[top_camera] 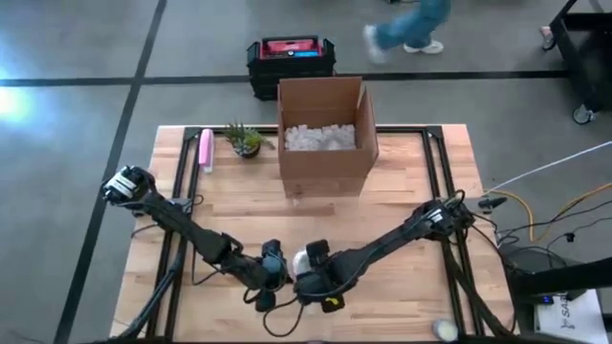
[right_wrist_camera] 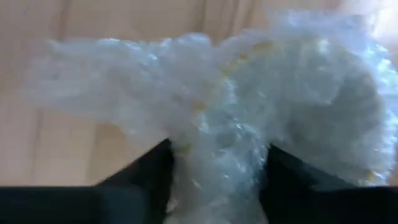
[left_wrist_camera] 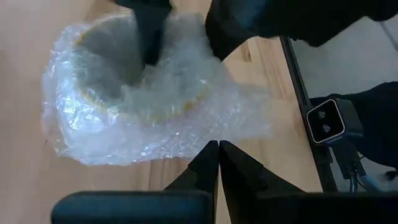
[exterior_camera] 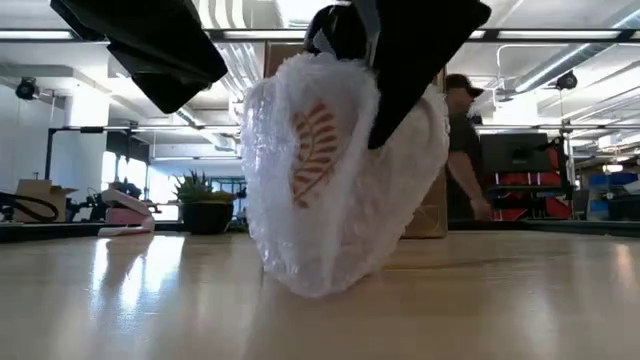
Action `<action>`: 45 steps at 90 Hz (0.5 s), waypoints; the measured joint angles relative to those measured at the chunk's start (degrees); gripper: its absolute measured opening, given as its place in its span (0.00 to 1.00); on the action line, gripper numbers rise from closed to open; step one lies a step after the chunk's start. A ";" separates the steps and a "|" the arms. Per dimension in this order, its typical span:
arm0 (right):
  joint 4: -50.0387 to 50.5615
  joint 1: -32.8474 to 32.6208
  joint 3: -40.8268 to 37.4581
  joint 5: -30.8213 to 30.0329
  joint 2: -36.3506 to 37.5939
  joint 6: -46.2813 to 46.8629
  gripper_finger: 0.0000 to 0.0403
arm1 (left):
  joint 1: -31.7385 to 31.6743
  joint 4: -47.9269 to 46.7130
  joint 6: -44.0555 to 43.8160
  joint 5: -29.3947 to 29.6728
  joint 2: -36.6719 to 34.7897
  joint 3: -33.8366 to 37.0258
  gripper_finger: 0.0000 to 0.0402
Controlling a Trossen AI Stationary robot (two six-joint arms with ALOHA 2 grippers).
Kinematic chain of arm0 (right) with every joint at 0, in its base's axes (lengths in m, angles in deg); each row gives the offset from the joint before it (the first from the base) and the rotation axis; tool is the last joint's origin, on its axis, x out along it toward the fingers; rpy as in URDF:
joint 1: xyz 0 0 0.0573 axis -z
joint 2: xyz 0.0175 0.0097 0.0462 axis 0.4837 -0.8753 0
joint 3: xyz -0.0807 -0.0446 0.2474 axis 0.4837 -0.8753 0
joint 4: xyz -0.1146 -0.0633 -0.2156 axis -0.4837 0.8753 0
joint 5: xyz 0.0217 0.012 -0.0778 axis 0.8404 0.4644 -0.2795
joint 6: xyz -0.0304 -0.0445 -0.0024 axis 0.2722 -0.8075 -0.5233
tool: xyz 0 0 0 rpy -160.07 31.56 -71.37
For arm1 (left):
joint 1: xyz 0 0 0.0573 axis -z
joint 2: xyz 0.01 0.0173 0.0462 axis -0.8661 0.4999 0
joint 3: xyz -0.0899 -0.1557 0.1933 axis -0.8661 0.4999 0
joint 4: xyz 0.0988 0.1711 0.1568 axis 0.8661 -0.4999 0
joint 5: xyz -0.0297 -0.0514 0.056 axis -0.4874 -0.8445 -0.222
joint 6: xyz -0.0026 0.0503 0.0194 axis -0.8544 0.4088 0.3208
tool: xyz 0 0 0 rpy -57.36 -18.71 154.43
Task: Wrap mug
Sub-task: Put the wrapped yellow mug into the box
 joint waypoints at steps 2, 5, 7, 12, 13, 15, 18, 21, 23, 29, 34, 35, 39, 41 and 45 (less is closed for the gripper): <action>0.08 0.00 -0.01 0.18 0.20 -0.36 0.23 | 0.00 0.00 -0.09 -0.02 -0.01 0.00 0.00; 0.26 0.00 -0.07 0.51 0.47 -0.83 0.13 | 0.05 0.02 -0.35 -0.07 -0.01 0.00 0.00; 0.54 0.00 -0.09 0.59 0.75 -1.14 0.09 | 0.08 0.01 -0.62 -0.13 -0.02 0.00 0.00; 1.15 0.03 -0.04 0.02 1.55 -2.20 0.05 | 0.12 -0.02 -1.05 -1.18 -0.26 0.00 0.00; 1.18 0.04 0.06 -0.11 1.72 -2.25 0.05 | 0.13 -0.05 -1.06 -1.40 -0.34 0.00 0.00; 1.26 0.04 0.45 -0.27 2.07 -2.36 0.06 | 0.15 -0.09 -1.06 -2.07 -0.58 0.00 0.00; 1.28 0.07 1.11 -0.38 2.84 -2.50 0.07 | 0.19 -0.07 -1.05 -3.17 -1.03 0.00 0.00; 1.64 0.09 1.75 -0.55 3.93 -2.95 0.08 | 0.30 -0.12 -1.01 -3.77 -1.63 0.00 0.00; 2.14 0.10 2.18 -0.69 4.68 -3.24 0.08 | 0.38 -0.17 -1.00 -3.96 -2.03 0.00 0.00; 3.79 0.07 2.99 -0.89 7.44 -4.20 0.06 | 0.83 -0.22 -0.84 -3.98 -3.65 0.00 0.00; 3.91 0.14 3.30 -0.87 9.81 -5.15 0.03 | 1.14 -0.17 -0.42 -3.97 -4.82 0.00 0.00; 3.84 0.15 3.32 -0.87 10.41 -5.44 0.03 | 1.21 -0.15 -0.21 -3.94 -5.02 0.00 0.00; 3.68 0.43 3.54 -0.87 12.63 -5.85 0.02 | 1.31 -0.33 0.94 -3.91 -6.02 0.01 0.00; 3.69 0.63 3.79 -1.07 13.73 -5.88 0.02 | 1.33 -0.47 1.54 -3.91 -6.48 0.02 0.00; 3.55 1.07 4.26 -2.19 16.38 -5.82 0.03 | 1.32 -0.80 2.09 -3.98 -7.74 0.02 0.00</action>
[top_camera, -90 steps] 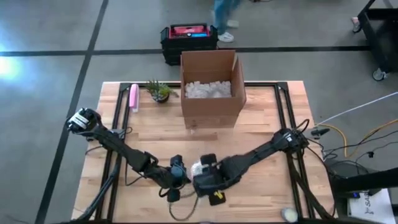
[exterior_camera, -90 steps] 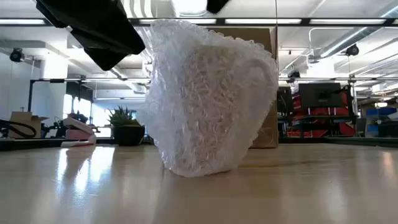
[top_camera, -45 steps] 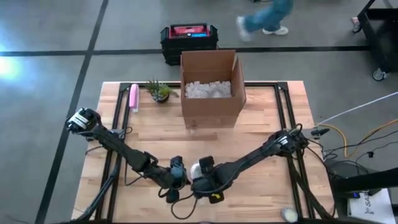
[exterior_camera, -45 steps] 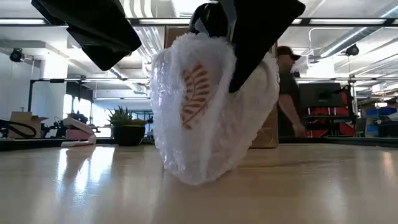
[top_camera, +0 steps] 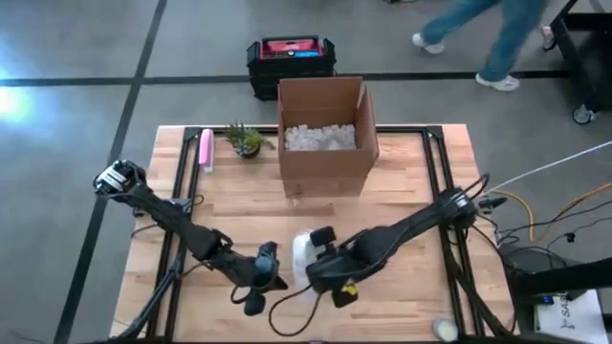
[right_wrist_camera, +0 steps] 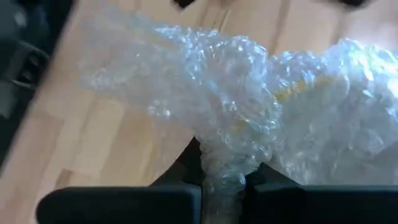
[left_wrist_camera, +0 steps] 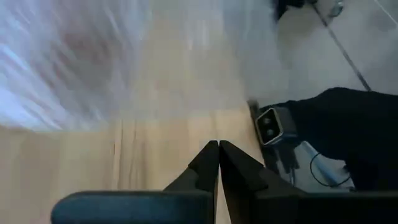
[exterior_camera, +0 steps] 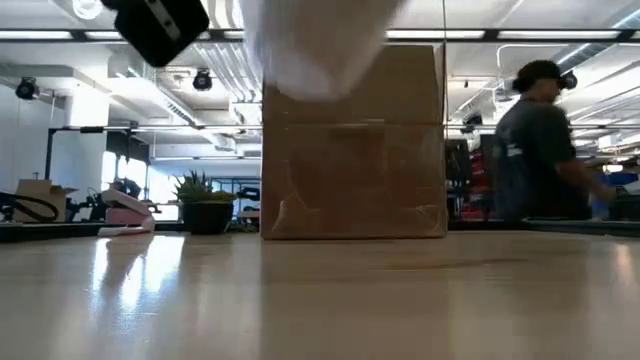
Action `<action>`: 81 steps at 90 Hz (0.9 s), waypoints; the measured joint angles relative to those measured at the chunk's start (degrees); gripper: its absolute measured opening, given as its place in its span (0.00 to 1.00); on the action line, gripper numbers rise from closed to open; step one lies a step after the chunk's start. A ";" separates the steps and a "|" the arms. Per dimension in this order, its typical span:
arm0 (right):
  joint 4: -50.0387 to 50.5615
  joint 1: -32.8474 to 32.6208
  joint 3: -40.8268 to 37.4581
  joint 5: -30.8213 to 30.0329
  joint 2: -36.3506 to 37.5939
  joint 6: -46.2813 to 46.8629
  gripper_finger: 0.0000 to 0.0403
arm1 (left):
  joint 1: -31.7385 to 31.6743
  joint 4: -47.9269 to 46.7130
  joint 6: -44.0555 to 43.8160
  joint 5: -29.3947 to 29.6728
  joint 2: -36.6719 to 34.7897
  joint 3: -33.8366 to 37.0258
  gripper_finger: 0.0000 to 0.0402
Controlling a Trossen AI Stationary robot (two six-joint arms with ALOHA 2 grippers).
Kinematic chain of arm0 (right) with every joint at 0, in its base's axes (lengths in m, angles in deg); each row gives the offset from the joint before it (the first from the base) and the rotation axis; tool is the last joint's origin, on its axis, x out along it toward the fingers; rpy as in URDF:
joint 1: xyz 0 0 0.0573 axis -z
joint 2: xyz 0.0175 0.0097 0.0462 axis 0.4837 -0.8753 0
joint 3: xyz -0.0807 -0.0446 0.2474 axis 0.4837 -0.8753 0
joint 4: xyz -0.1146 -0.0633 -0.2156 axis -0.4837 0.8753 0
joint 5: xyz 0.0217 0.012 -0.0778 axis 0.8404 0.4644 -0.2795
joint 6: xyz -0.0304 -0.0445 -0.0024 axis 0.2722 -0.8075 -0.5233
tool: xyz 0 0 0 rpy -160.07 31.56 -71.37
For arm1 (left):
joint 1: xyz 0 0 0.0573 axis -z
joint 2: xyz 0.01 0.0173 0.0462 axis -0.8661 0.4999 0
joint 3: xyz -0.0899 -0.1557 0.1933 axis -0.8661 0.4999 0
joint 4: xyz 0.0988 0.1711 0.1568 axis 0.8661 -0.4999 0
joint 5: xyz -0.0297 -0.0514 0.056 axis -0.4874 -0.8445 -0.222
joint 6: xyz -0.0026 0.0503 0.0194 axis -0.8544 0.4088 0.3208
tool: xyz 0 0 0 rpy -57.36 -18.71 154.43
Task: Wrap mug
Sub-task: Put the wrapped yellow mug into the box
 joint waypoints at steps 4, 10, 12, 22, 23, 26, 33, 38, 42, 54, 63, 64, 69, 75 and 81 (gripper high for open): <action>-0.29 0.72 0.48 -1.48 2.58 0.14 0.03 | -0.23 -1.40 0.11 -0.01 -1.61 -0.06 0.00; -0.38 1.65 0.88 -4.62 6.40 -0.46 0.03 | -0.60 -5.11 1.18 -0.16 -4.45 -0.50 0.00; -0.33 1.96 0.92 -6.23 7.60 -1.15 0.03 | -0.71 -6.40 1.65 -0.03 -5.51 -0.60 0.00; -1.66 4.71 1.04 -13.73 12.57 -5.32 0.03 | -0.75 -8.76 4.13 6.46 -10.54 -0.67 0.00; -2.03 5.23 1.14 -14.31 13.01 -5.70 0.03 | -0.75 -8.70 4.46 7.26 -11.00 -0.62 0.00; -3.81 6.97 1.53 -15.81 14.24 -6.87 0.03 | -0.75 -8.67 5.49 9.35 -12.32 -0.43 0.00; -9.35 12.65 2.25 -17.86 16.91 -8.91 0.02 | -0.97 -9.12 7.85 12.64 -14.64 -0.26 0.00; -13.60 17.47 2.64 -18.36 18.34 -9.47 0.02 | -1.35 -9.08 9.75 13.60 -15.85 -0.26 0.00; -16.67 21.98 2.67 -18.17 18.78 -8.71 0.02 | -1.72 -9.32 11.24 13.87 -16.79 -0.22 0.00; -17.65 37.39 2.60 -3.56 17.87 -1.03 0.02 | -2.95 -9.42 13.82 14.08 -17.88 -0.22 0.00; -14.15 46.81 1.56 9.11 14.07 6.73 0.02 | -3.16 -10.23 13.86 14.08 -17.59 0.08 0.00; -13.65 47.46 1.38 9.91 13.56 7.26 0.02 | -3.15 -10.40 13.85 14.08 -17.50 0.09 0.00; -11.74 50.10 0.52 11.68 10.72 9.66 0.02 | -3.11 -11.68 13.66 14.03 -16.98 0.15 0.00; -10.43 51.85 0.22 13.36 7.20 11.29 0.02 | -3.11 -13.33 13.07 13.87 -16.27 0.35 0.00; -8.86 53.22 0.21 16.02 4.15 12.29 0.02 | -3.11 -13.77 12.65 13.65 -15.76 0.37 0.00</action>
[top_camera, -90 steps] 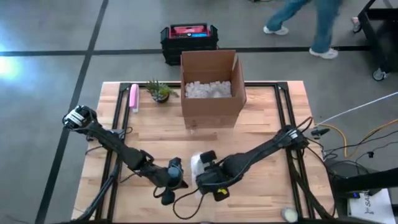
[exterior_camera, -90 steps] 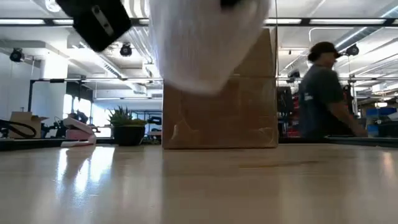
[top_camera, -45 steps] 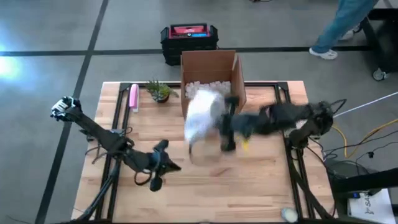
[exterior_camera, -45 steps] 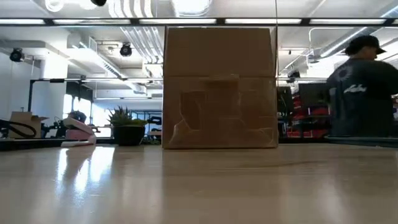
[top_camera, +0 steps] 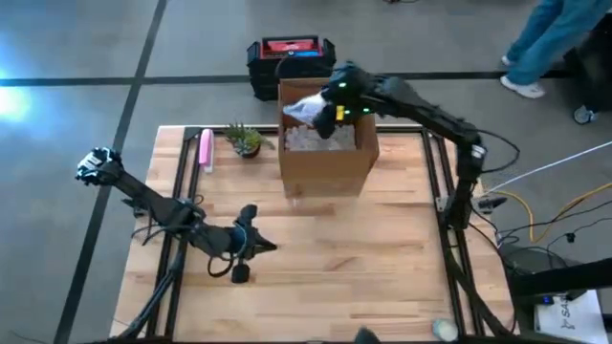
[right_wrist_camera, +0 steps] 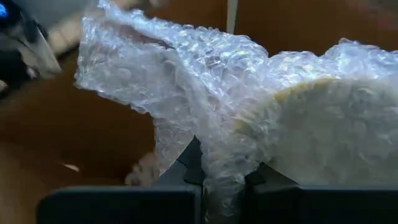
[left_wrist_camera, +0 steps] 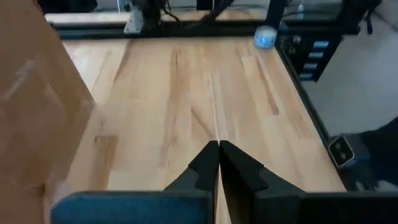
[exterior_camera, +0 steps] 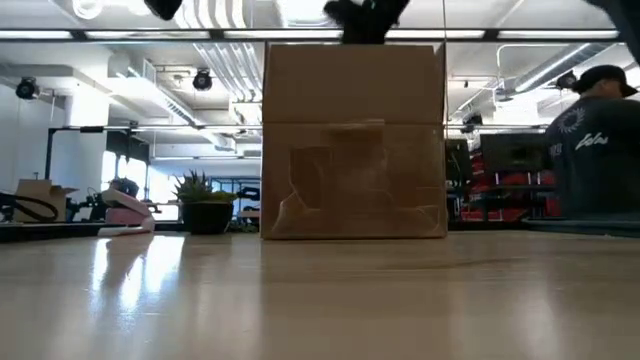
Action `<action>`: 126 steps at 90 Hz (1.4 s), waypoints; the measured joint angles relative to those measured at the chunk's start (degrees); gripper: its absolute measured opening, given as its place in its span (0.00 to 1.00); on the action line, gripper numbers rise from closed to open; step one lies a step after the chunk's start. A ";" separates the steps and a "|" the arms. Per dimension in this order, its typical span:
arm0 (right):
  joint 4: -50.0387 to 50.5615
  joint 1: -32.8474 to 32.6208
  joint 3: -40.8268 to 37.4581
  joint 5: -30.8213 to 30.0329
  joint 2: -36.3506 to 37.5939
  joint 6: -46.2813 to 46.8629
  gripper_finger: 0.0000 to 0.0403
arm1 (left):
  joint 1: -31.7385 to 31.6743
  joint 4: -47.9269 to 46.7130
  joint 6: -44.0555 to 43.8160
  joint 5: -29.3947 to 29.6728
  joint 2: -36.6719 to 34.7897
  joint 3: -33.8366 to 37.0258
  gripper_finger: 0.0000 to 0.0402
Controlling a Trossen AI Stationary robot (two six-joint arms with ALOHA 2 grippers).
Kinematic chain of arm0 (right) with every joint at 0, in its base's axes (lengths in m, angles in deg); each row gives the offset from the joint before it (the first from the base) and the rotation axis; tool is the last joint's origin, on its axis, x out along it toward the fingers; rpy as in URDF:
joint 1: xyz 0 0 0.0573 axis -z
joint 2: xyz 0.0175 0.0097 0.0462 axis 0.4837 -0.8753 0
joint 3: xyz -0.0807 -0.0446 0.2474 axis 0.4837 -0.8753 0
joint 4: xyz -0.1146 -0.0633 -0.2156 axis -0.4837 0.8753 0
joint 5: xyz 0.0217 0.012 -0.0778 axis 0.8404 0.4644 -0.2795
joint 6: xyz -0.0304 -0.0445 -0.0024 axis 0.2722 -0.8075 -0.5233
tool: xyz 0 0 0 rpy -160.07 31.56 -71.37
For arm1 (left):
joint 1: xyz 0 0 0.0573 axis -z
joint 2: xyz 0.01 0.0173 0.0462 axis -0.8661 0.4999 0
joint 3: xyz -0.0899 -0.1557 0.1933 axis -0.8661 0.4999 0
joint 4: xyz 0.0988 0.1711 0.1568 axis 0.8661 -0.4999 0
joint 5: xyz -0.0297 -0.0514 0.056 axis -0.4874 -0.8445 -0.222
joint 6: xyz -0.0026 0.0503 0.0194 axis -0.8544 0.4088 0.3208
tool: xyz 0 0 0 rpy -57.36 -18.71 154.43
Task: Wrap mug
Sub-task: Put the wrapped yellow mug into the box, then return to Home Position
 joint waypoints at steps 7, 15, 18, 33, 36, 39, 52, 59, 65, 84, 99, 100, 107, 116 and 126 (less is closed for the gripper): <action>1.35 0.83 -0.13 3.22 -3.27 0.62 0.02 | 0.00 -0.57 -0.37 -0.03 0.25 0.02 0.00; 1.81 0.81 -0.28 3.52 -6.96 0.69 0.03 | 0.00 -0.71 -0.47 -0.05 0.50 0.03 0.00; 2.10 0.62 -0.34 3.70 -8.05 0.85 0.03 | 0.00 -0.65 -0.43 -0.05 0.50 0.04 0.00; 2.78 1.12 -0.08 4.47 -12.00 3.76 0.05 | 0.00 0.09 0.83 0.15 0.62 0.04 0.00; 2.87 1.27 -0.03 4.22 -12.84 3.87 0.05 | 0.00 0.22 0.86 0.23 0.72 0.04 0.00; 2.91 1.39 0.01 3.68 -13.68 3.61 0.06 | 0.00 0.10 0.88 0.23 0.80 0.03 0.00; 4.57 1.11 -0.26 3.86 -16.37 0.04 0.16 | 0.00 -0.04 0.71 0.31 0.85 0.03 0.00; 4.73 0.99 -0.34 3.71 -16.14 -0.42 0.26 | 0.00 -0.12 0.57 0.34 0.85 0.04 0.00; 5.73 1.16 -0.34 3.44 -14.87 -1.39 0.35 | 0.02 -0.15 0.59 0.34 0.79 0.02 0.00; 6.49 1.11 2.31 3.57 -6.92 -6.51 0.55 | 0.01 -0.31 0.76 0.34 -0.04 -0.42 0.00; 6.45 0.82 2.58 3.55 2.53 -10.11 0.62 | -0.05 -1.21 0.86 0.36 -2.00 -0.44 0.00; 6.43 0.78 2.56 3.47 3.21 -10.34 0.62 | -0.14 -1.26 0.95 0.36 -2.16 -0.44 0.00; 7.28 0.03 1.87 2.16 7.86 -11.82 0.63 | -0.92 -1.77 1.58 0.32 -3.00 -0.55 0.00; 8.88 -1.69 -1.56 1.61 14.11 -14.12 0.61 | -2.96 -4.50 1.98 0.34 -3.99 -0.38 0.00; 8.52 -6.10 -12.22 0.84 24.24 -12.83 0.54 | -5.90 -4.86 3.27 -0.80 -5.22 0.97 0.00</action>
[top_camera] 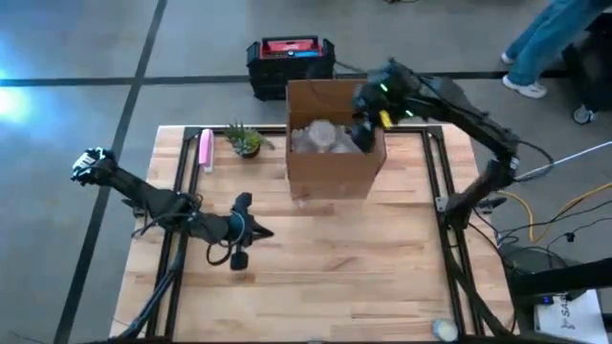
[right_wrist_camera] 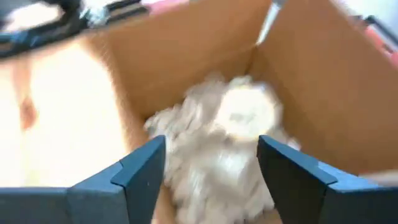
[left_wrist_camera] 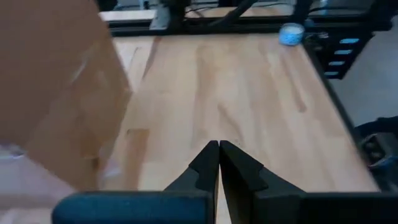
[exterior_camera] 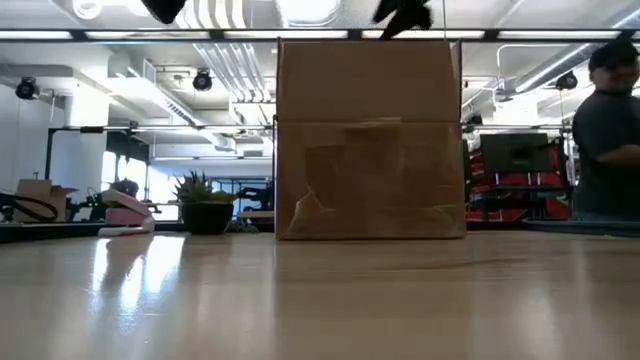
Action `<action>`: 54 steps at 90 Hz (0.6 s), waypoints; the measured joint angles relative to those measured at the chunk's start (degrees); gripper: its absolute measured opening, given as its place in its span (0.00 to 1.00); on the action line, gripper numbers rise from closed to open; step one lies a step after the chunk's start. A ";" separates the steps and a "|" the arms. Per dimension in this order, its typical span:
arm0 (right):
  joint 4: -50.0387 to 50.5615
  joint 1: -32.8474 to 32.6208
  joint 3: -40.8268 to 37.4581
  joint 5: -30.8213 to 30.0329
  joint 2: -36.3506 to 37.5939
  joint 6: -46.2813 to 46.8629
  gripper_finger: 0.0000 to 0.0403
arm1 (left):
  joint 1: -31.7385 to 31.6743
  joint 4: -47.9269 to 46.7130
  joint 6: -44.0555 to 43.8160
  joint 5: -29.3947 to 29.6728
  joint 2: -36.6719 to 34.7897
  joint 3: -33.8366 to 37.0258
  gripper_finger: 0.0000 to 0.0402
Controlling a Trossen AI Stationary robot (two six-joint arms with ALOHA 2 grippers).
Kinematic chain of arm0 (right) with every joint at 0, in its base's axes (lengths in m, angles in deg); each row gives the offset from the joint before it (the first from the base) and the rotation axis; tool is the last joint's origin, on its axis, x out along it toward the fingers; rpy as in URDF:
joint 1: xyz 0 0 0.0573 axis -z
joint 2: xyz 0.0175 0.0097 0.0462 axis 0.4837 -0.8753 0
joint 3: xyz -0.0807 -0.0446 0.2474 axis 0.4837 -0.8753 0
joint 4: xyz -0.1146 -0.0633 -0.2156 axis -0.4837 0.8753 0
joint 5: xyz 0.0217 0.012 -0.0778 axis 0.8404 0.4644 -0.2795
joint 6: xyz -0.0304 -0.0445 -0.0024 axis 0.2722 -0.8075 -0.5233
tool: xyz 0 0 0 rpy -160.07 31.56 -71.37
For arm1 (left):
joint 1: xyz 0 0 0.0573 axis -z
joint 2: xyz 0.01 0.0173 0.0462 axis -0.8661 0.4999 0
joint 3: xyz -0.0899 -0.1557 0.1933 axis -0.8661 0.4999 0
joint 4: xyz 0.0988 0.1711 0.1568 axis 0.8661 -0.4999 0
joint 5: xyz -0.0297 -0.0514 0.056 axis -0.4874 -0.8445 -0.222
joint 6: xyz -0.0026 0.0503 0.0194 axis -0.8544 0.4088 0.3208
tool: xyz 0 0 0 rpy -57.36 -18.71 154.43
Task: Wrap mug
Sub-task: Return to Home Position
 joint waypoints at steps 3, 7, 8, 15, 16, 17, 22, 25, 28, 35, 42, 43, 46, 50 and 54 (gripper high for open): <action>-1.92 -1.93 -4.62 -1.20 3.94 1.40 0.52 | -1.00 0.49 0.67 -1.29 -0.34 0.44 0.00; -4.84 -4.88 -11.07 -2.76 9.26 3.52 0.48 | -2.48 1.62 1.86 -2.99 -0.89 1.18 0.00; -5.68 -5.62 -12.66 -3.18 10.55 4.21 0.47 | -2.84 1.86 2.17 -3.53 -1.06 1.39 0.00; -12.97 -11.35 -24.21 -5.58 19.07 9.31 0.41 | -5.91 4.76 4.82 -7.43 -2.21 3.41 0.00; -13.96 -12.20 -25.79 -5.79 20.17 9.76 0.40 | -6.42 5.28 5.07 -8.03 -2.38 3.71 0.00; -14.87 -13.06 -27.33 -6.00 21.19 10.26 0.39 | -6.93 5.72 5.34 -8.66 -2.58 3.98 0.00; -19.27 -17.05 -35.01 -6.19 26.15 12.05 0.33 | -9.67 7.35 6.20 -11.39 -3.87 5.42 0.00; -22.45 -19.21 -39.50 -6.29 28.92 13.19 0.29 | -11.19 8.27 6.47 -12.61 -4.86 6.42 0.00; -25.67 -21.12 -43.68 -6.36 31.62 13.85 0.25 | -12.50 9.81 6.76 -12.98 -5.90 7.59 0.00; -32.33 -24.51 -53.13 -6.47 37.81 14.76 0.14 | -14.94 13.87 9.07 -14.08 -8.58 10.83 0.00; -40.96 -26.41 -61.63 -6.06 43.81 14.71 0.04 | -16.41 19.24 13.08 -14.68 -11.52 15.19 0.00; -42.08 -26.59 -62.71 -5.92 44.72 14.72 0.03 | -16.56 20.08 13.71 -15.04 -11.95 15.84 0.00; -44.24 -27.07 -65.63 -5.63 47.56 14.73 0.02 | -16.74 22.43 15.38 -15.94 -13.30 17.79 0.00; -45.98 -27.38 -68.66 -5.59 51.07 14.71 0.02 | -16.88 24.42 16.75 -16.26 -15.17 20.40 0.00; -46.36 -27.45 -70.55 -5.61 54.43 14.58 0.04 | -16.81 25.49 16.96 -15.08 -16.89 22.39 0.00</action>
